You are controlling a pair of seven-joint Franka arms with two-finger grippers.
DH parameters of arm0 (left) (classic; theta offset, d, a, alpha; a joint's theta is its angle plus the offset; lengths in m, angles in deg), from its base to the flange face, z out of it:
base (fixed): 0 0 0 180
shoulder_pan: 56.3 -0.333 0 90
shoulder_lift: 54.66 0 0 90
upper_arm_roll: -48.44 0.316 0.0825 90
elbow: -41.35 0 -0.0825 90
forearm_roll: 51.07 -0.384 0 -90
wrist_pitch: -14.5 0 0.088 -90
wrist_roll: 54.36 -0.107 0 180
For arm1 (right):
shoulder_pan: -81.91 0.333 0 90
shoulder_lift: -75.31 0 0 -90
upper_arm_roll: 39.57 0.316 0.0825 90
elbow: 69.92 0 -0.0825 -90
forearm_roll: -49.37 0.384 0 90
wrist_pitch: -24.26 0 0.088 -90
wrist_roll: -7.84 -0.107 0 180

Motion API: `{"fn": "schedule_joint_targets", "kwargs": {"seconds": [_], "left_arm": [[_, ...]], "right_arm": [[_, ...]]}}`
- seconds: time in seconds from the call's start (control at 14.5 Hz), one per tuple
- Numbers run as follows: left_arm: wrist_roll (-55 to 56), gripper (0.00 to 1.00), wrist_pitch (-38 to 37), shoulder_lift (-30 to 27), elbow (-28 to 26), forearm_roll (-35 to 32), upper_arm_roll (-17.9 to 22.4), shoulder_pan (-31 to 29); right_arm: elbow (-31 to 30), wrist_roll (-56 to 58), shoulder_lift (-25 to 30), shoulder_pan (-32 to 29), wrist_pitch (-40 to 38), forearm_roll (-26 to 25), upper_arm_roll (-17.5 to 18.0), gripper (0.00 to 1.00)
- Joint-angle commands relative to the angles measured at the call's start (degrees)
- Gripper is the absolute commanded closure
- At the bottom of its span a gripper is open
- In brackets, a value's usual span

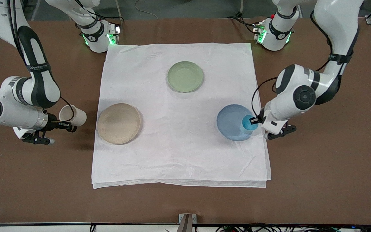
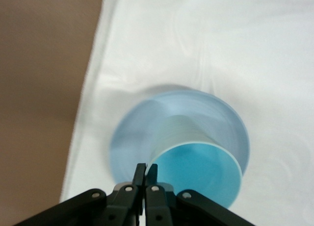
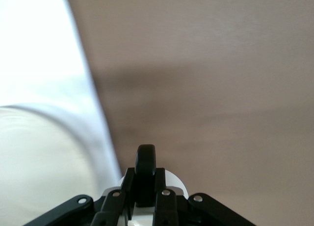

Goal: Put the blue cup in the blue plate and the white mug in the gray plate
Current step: 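Carry the mug over the beige plate while the left gripper carries the cup, then lower the mug onto the beige plate while the left gripper releases the cup, then open the right gripper and withdraw both grippers from the plates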

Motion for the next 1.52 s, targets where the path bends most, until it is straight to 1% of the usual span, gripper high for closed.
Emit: {"fn": "schedule_joint_targets", "kwargs": {"seconds": [0.0,0.07,0.14,0.28,0.34,0.41,0.48,0.55,0.62,0.69,0.76,0.83,0.9,0.97,1.1,1.17,1.31,1.38,1.45], "left_arm": [[3.7,0.88,1.8,1.1,-1.1,0.2,0.0,1.8],[4.1,0.82,1.8,1.6,-1.0,0.2,0.0,2.4],[4.2,0.7,1.9,1.7,-1.0,0.2,0.1,2.6],[4.1,0.26,1.9,1.5,-0.7,0.2,0.2,2.3],[3.9,0.04,1.5,0.7,-0.4,0.2,0.2,2.0],[3.7,0.0,1.0,-1.1,-0.1,0.2,0.2,1.1],[3.5,0.0,0.4,-2.5,1.3,0.1,0.2,0.1],[3.0,0.0,-2.0,-3.2,4.1,-0.4,0.2,-0.4],[2.2,0.0,-6.1,-3.6,8.0,-1.5,0.3,-0.6],[1.7,0.0,-10.6,-3.6,12.5,-3.1,0.4,-0.9],[0.8,0.0,-15.5,-3.6,17.4,-5.8,0.3,-1.8],[-1.0,0.0,-18.8,-3.6,21.1,-7.8,0.3,-2.4],[-3.0,0.0,-21.2,-3.7,23.8,-9.0,0.3,-3.2],[-5.9,0.0,-23.4,-4.3,25.9,-9.2,0.3,-4.7],[-12.7,0.0,-26.1,-7.0,27.3,-9.2,0.3,-7.2],[-16.3,0.0,-27.1,-8.8,27.3,-9.2,0.2,-8.9],[-24.6,0.0,-29.9,-12.1,27.3,-9.0,0.2,-11.3],[-27.9,0.0,-31.6,-13.4,27.3,-8.4,0.2,-12.1],[-29.9,0.0,-33.3,-14.9,27.3,-8.3,0.2,-12.8]], "right_arm": [[-4.2,-11.7,3.6,7.3,1.4,0.8,0.0,1.0],[-5.3,-14.8,3.6,9.6,3.5,0.9,0.0,1.0],[-6.6,-17.8,3.2,11.9,6.5,0.8,0.0,1.0],[-7.9,-23.4,2.2,15.9,12.0,0.8,0.0,1.0],[-7.9,-24.9,0.6,17.2,13.9,0.8,-0.1,0.99],[-7.9,-25.3,-0.5,17.9,15.3,0.8,-0.1,0.98],[-7.8,-25.2,-1.3,18.2,15.8,0.7,-0.1,0.84],[-7.7,-25.0,-1.6,18.2,15.9,0.2,-0.1,0.7],[-7.5,-24.7,-1.7,18.0,15.9,0.1,-0.1,0.39],[-7.3,-24.7,-1.7,17.9,15.9,0.1,-0.2,0.0],[-6.6,-24.7,-1.6,17.6,15.1,0.1,-0.2,0.0],[-5.3,-24.4,-1.5,17.4,14.3,0.1,-0.3,0.0],[-3.7,-24.3,-0.8,17.2,11.6,0.1,-0.5,0.0],[-0.7,-24.0,-0.5,17.0,6.8,0.1,-1.0,0.0],[7.0,-19.5,0.4,14.8,-5.3,0.0,-2.2,0.0],[10.0,-15.9,0.5,13.2,-9.0,-0.6,-2.3,0.0],[13.0,-9.0,1.8,9.3,-13.9,-4.8,-2.2,0.0],[13.1,-5.6,3.1,7.8,-15.1,-6.7,-2.2,0.0],[13.1,-1.8,4.3,6.1,-16.5,-7.5,-2.2,0.0]]}}
